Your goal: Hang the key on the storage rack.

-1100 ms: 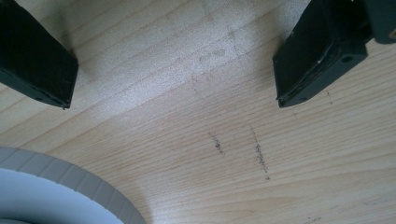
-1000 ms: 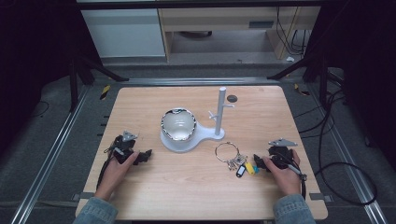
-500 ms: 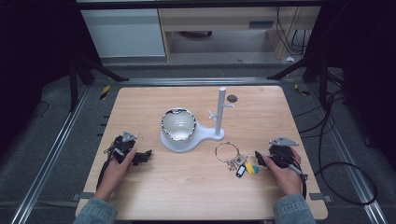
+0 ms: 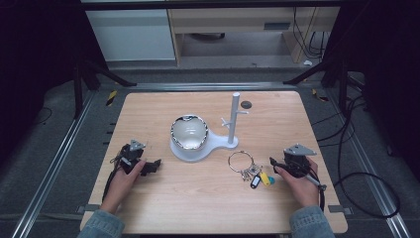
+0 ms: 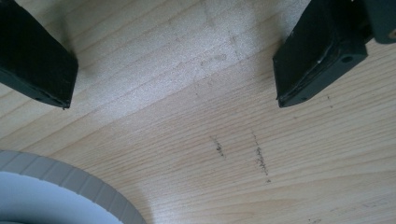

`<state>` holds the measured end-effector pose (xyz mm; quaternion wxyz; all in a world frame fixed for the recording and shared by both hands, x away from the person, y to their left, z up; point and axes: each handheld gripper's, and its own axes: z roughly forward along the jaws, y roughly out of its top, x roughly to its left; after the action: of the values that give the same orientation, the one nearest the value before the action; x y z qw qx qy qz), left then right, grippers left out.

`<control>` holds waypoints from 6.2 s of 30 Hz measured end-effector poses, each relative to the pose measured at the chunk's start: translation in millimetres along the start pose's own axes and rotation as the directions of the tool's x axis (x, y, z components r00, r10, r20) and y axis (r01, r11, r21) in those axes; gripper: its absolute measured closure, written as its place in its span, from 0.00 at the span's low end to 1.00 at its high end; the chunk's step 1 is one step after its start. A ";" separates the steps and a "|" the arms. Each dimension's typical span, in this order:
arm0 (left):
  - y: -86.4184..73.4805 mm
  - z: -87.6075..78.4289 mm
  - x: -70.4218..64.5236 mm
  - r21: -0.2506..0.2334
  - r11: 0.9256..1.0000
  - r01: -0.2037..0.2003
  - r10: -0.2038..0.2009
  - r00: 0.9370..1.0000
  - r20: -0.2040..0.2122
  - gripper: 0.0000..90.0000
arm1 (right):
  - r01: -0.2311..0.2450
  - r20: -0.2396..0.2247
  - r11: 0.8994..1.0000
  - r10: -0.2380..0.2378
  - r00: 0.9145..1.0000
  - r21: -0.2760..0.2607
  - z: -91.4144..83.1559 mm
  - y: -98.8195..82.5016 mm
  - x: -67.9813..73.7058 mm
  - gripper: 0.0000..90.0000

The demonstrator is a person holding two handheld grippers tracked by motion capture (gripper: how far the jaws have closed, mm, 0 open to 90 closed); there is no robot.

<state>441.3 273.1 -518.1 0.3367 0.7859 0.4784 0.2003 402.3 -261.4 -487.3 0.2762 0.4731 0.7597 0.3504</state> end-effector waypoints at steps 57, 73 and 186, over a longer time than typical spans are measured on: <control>0.1 -0.1 0.1 0.003 1.000 -0.001 0.001 1.000 -0.001 0.00 | 0.171 -0.240 0.985 -0.161 0.957 0.024 17.8 0.8 32.5 0.87; 0.1 -0.1 0.1 0.003 1.000 -0.002 0.002 1.000 -0.001 0.00 | 0.166 -0.224 0.985 -0.153 0.963 0.040 16.5 1.0 29.7 0.98; -0.3 -0.6 -0.9 0.004 1.000 -0.001 0.001 1.000 -0.003 0.00 | 0.092 -0.169 0.965 -0.136 0.976 -0.244 -65.4 105.1 22.5 0.99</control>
<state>440.4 272.6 -517.8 0.3345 0.7864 0.4788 0.2009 399.4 -226.3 -366.5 0.2785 0.3581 0.7612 0.4635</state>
